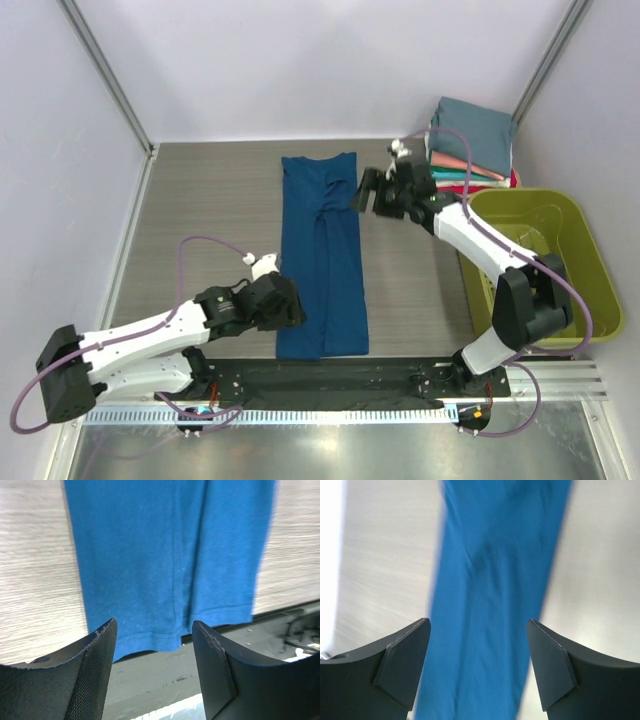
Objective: Fold and stack the t-shirts
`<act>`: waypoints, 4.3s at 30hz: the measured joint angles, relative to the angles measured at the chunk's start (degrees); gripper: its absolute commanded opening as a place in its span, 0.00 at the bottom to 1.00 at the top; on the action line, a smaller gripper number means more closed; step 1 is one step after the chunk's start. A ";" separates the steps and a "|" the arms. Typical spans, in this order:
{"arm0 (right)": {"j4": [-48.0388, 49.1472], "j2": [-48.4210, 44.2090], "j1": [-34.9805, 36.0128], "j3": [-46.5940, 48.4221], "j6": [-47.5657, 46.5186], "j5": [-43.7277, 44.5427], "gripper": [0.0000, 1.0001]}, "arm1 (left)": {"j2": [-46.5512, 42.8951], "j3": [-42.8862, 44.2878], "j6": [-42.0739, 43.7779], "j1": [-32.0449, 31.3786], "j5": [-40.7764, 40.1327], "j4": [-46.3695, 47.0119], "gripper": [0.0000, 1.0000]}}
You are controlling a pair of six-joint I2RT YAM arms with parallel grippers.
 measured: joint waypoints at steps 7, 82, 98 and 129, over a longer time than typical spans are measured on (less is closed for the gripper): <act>-2.64 -13.55 8.31 -29.07 6.05 5.03 0.81 | -8.33 -0.90 1.44 0.02 -3.23 -5.40 0.63; -0.33 -12.76 17.09 -21.51 12.96 22.43 0.01 | 17.88 23.15 21.86 26.40 0.70 -1.49 0.00; 2.67 4.79 7.85 -9.25 8.22 15.37 0.09 | 43.95 43.01 26.40 36.54 9.81 1.11 0.13; 2.54 0.31 1.88 -21.42 3.96 -0.66 0.55 | 34.47 27.10 21.40 36.33 14.25 0.24 0.43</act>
